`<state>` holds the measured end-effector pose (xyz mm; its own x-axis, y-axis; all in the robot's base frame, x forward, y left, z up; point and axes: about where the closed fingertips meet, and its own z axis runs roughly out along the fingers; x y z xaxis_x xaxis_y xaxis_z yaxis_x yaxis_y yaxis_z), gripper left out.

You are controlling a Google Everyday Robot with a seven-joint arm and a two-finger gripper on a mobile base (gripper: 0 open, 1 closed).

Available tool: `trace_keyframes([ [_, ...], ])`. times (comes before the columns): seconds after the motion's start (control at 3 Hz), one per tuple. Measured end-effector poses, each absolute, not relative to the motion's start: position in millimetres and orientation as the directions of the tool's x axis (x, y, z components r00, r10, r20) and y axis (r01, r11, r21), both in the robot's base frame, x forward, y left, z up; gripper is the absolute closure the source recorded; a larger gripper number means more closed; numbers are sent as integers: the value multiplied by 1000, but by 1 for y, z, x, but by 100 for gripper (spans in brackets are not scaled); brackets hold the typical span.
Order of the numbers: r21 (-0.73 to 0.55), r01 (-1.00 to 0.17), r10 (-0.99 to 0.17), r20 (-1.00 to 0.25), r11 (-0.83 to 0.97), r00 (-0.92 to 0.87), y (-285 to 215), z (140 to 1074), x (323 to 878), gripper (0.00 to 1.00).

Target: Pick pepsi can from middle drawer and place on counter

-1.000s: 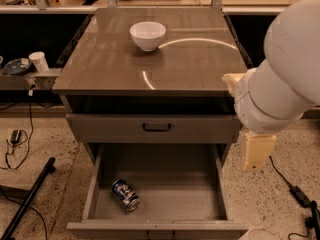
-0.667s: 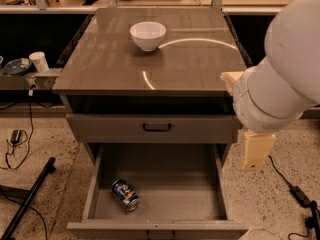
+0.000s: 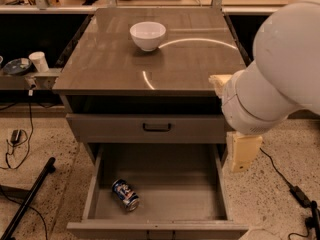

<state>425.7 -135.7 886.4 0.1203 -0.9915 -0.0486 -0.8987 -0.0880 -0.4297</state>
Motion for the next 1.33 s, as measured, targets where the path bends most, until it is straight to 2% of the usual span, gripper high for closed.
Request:
trace_keyframes([
  [1.33,-340,-937,-983,-126,-85,135,-120,836,428,0],
])
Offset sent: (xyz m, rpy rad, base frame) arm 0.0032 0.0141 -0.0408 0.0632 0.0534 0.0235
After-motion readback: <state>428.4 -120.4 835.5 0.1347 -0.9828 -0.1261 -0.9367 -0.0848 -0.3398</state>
